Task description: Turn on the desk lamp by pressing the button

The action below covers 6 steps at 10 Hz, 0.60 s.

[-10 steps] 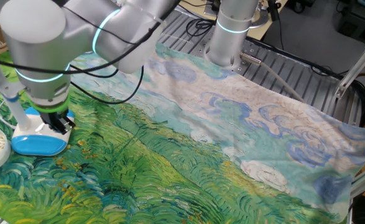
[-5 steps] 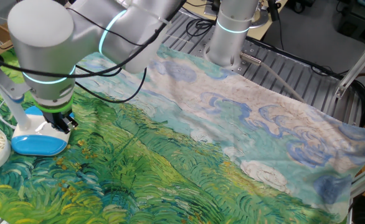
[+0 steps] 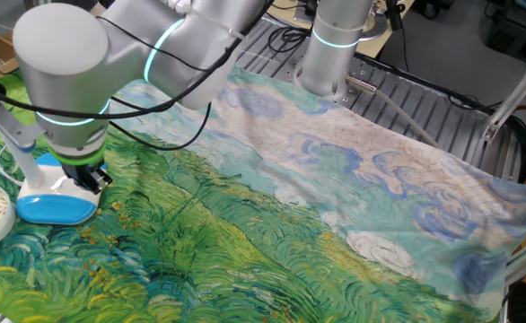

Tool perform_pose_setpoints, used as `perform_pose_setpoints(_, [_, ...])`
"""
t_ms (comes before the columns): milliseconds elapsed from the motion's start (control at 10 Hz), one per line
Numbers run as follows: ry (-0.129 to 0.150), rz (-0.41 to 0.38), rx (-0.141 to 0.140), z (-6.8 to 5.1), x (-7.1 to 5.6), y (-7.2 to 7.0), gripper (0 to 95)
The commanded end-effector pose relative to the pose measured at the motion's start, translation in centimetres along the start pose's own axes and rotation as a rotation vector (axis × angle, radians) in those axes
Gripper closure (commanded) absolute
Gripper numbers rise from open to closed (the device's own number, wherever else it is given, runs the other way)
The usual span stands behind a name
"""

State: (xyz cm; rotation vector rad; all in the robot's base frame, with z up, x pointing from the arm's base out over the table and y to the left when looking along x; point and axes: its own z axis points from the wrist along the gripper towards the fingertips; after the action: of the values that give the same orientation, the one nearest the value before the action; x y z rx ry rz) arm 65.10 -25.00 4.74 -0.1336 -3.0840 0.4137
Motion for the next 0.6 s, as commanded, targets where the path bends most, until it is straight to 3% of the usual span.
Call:
perform_pose_setpoints(100, [-0.006,0.002,0.001,-0.06,0.36,0.15,95.0])
perform_pose_setpoints(600, [-0.006,0.006,-0.036,-0.02,0.44,0.25,95.0])
